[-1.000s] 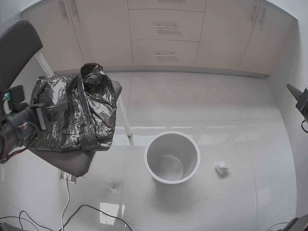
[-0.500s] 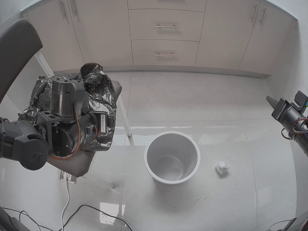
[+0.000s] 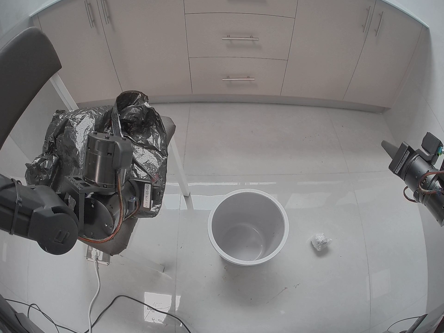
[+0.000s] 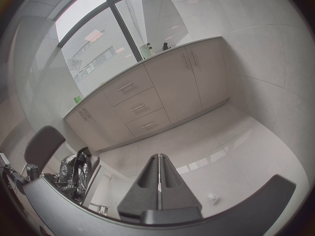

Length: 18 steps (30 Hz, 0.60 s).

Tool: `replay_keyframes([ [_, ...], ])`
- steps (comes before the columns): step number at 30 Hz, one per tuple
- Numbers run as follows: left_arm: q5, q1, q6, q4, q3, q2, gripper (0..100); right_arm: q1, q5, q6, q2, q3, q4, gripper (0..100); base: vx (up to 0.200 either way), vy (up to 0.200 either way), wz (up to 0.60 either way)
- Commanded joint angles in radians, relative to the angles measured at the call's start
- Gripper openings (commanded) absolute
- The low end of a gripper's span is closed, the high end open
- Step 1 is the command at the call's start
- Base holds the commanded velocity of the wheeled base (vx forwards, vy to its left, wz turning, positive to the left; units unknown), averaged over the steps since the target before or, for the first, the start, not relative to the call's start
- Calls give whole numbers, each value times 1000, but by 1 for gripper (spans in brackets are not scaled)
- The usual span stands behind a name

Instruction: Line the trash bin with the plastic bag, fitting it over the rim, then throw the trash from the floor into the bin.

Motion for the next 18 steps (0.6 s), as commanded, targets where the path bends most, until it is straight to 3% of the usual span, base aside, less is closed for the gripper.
replay_keyframes([
  [1, 0, 6, 2, 0, 9, 5, 100, 1, 0, 0, 1, 1, 0, 0, 0, 0, 0],
  [11, -6, 74, 20, -9, 0, 60, 100, 1, 0, 0, 3, 1, 0, 0, 0, 0, 0],
  [18, -7, 74, 29, -70, 9, 82, 100, 1, 0, 0, 4, 1, 0, 0, 0, 0, 0],
])
